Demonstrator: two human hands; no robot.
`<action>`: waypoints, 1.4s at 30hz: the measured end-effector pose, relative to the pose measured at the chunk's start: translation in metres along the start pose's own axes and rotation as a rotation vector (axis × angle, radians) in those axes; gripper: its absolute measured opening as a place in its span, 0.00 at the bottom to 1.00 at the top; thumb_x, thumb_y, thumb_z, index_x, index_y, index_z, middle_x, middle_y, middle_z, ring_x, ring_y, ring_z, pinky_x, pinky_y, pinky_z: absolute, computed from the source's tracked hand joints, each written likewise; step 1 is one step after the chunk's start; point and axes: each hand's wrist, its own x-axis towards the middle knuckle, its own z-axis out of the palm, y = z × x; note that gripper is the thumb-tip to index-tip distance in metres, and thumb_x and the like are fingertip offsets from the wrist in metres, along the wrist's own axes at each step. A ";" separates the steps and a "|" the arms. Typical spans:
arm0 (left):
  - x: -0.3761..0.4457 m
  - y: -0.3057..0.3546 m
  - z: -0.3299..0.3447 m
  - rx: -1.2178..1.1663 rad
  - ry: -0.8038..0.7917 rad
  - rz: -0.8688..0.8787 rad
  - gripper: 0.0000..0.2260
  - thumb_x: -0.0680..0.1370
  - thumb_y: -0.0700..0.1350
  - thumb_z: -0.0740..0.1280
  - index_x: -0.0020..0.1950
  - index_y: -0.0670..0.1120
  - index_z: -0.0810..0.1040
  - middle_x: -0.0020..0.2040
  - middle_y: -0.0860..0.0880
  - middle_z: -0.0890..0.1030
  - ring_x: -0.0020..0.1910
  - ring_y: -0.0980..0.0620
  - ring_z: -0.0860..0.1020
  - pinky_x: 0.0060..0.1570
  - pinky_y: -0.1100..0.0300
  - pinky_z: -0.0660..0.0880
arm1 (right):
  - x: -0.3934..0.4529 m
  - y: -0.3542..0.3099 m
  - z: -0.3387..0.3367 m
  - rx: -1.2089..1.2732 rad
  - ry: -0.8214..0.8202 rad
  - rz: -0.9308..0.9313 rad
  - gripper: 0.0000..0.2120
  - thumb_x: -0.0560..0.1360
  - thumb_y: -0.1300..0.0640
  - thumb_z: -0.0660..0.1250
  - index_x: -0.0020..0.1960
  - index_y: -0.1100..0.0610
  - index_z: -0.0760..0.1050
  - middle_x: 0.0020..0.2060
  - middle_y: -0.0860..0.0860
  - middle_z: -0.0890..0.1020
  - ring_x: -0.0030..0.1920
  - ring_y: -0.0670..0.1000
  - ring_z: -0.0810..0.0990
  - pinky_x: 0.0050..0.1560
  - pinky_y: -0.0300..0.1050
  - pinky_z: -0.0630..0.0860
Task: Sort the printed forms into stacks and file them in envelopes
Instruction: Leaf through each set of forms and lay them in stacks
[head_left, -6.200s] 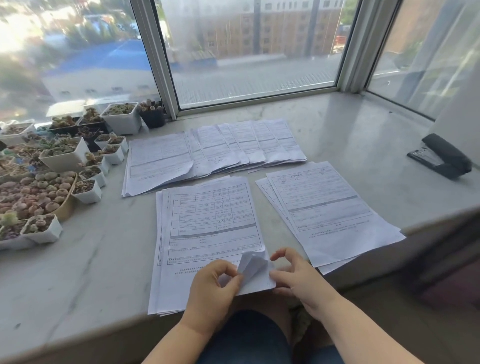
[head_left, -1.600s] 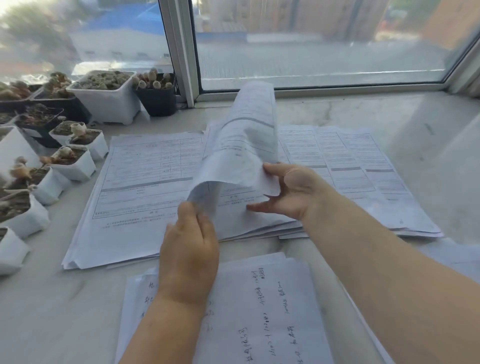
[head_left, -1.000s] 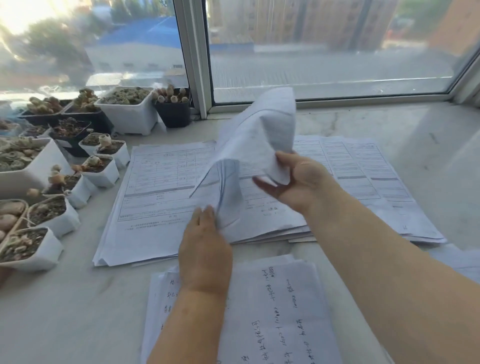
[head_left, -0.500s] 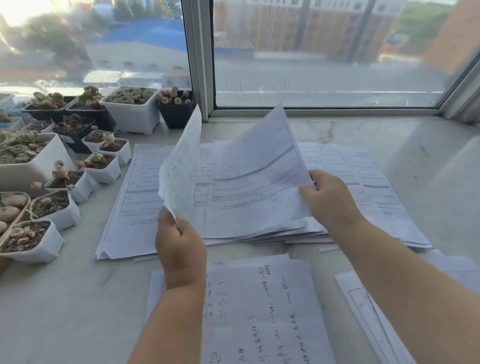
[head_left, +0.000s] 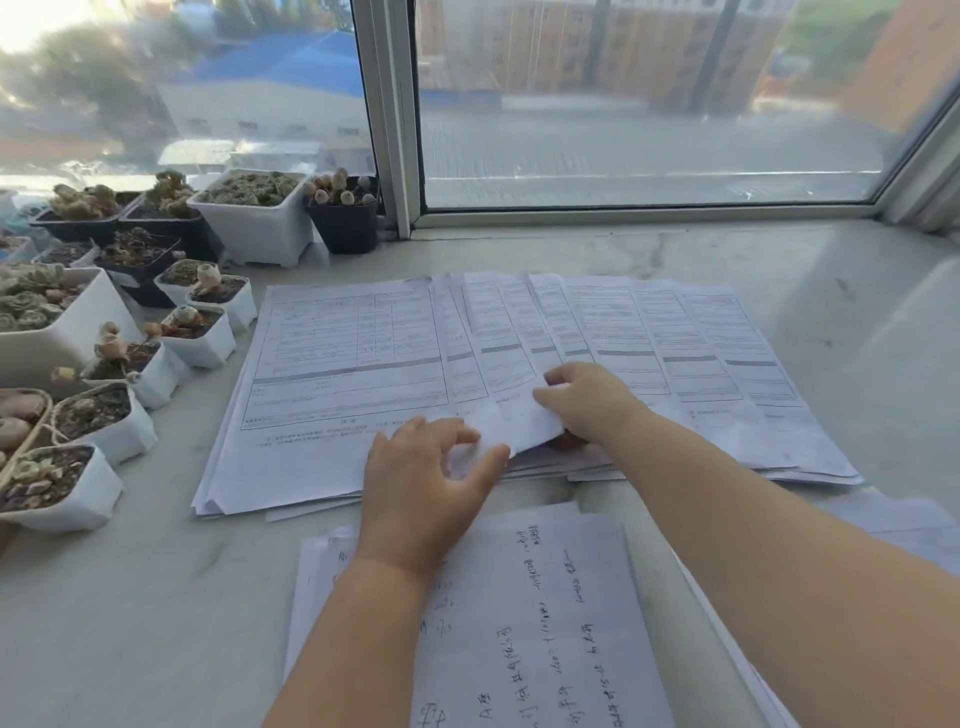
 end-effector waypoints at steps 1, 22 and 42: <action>0.001 0.000 0.002 0.036 -0.009 -0.010 0.09 0.76 0.54 0.65 0.45 0.52 0.83 0.56 0.59 0.80 0.64 0.56 0.71 0.68 0.55 0.56 | -0.003 0.003 -0.007 -0.004 0.055 -0.001 0.15 0.78 0.56 0.61 0.63 0.58 0.74 0.55 0.57 0.80 0.54 0.58 0.80 0.54 0.49 0.77; -0.233 0.059 -0.056 0.093 -0.372 0.413 0.14 0.67 0.60 0.71 0.49 0.56 0.82 0.58 0.55 0.78 0.58 0.57 0.78 0.60 0.65 0.71 | -0.330 0.131 0.003 0.103 -0.130 0.116 0.07 0.71 0.53 0.73 0.43 0.51 0.75 0.24 0.44 0.77 0.26 0.38 0.72 0.34 0.30 0.68; -0.302 0.055 -0.070 -0.210 -0.477 0.151 0.02 0.74 0.53 0.71 0.45 0.58 0.82 0.55 0.66 0.78 0.63 0.69 0.69 0.70 0.65 0.55 | -0.364 0.137 0.006 0.721 -0.315 0.353 0.07 0.76 0.57 0.69 0.47 0.61 0.81 0.37 0.54 0.82 0.30 0.46 0.80 0.30 0.37 0.77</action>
